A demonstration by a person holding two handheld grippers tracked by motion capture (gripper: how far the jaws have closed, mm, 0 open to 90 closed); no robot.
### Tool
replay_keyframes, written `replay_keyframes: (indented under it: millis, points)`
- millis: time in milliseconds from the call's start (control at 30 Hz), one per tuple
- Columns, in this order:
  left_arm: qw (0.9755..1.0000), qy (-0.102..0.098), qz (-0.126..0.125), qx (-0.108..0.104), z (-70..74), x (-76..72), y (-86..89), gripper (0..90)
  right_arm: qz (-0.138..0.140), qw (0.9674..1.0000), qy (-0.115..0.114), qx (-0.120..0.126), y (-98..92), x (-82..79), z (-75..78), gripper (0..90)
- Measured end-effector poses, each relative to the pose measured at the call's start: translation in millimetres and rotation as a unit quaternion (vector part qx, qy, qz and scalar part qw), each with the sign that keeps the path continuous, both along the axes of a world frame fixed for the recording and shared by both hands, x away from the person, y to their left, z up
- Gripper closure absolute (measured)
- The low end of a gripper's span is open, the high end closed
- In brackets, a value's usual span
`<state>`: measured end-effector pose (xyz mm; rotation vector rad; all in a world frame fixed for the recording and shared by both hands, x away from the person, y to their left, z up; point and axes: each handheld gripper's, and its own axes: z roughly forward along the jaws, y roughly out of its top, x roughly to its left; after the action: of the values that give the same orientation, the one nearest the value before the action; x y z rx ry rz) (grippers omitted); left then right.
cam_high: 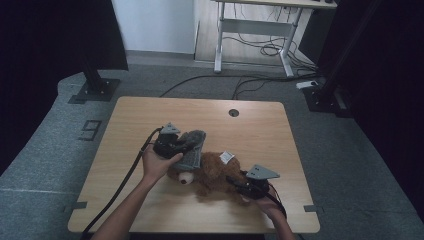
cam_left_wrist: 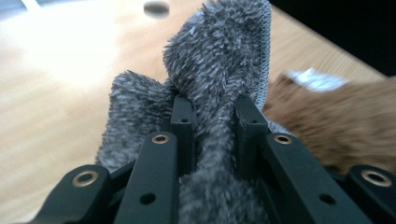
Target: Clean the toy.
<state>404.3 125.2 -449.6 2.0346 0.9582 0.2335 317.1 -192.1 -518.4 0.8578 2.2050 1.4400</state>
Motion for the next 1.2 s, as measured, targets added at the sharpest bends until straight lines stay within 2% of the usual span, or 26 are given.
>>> replay_keyframes:
  millis: [67,167,267,333,500,567,633,767,900,1033,1100,1200]
  points:
    - [0.9999,0.007,0.001,-0.007,-11.6,-0.6,3.3,74.0,0.000,1.0000,0.000,0.001,0.0,-0.1,0.3,55.2]
    - [0.9995,0.013,-0.003,-0.030,-17.3,-8.4,13.4,75.2,0.003,1.0000,0.004,0.003,-0.1,0.4,2.7,50.6]
    - [0.9993,0.002,-0.005,-0.036,-22.3,-22.0,19.1,75.8,0.006,0.9997,0.023,0.011,-1.5,0.6,9.8,43.0]
    - [0.9990,-0.006,-0.005,-0.043,-25.3,-31.1,22.1,76.0,0.010,0.9990,0.035,0.024,-3.7,-0.2,17.8,38.7]
    - [0.9982,-0.020,-0.012,-0.056,-30.5,-51.1,28.5,76.3,0.004,0.9982,0.034,0.049,-7.1,0.1,46.2,26.3]
    - [0.9979,-0.026,-0.013,-0.058,-31.9,-57.7,30.7,76.3,-0.004,0.9982,0.038,0.047,-4.8,6.2,55.4,25.2]
    - [0.9974,-0.027,-0.015,-0.065,-33.9,-63.2,34.3,76.3,0.000,0.9980,0.055,0.031,1.4,13.7,60.4,23.6]
    - [0.9968,-0.025,-0.021,-0.073,-35.6,-71.4,40.7,76.3,0.033,0.9942,0.099,-0.024,19.7,14.7,49.7,20.9]
    - [0.9959,-0.022,-0.029,-0.083,-37.5,-79.5,44.8,76.3,0.050,0.9916,0.119,-0.012,18.5,-0.5,39.5,25.9]
    - [0.9958,-0.028,-0.036,-0.080,-38.2,-91.8,47.1,76.4,0.061,0.9902,0.122,-0.030,23.4,-19.4,32.9,28.2]
    - [0.9953,-0.027,-0.038,-0.085,-40.2,-97.2,49.9,76.4,0.058,0.9914,0.110,-0.040,26.8,-28.6,30.6,28.7]
    - [0.9947,-0.035,-0.036,-0.089,-44.0,-101.3,51.1,76.4,0.038,0.9942,0.088,-0.048,30.3,-38.1,25.5,30.0]
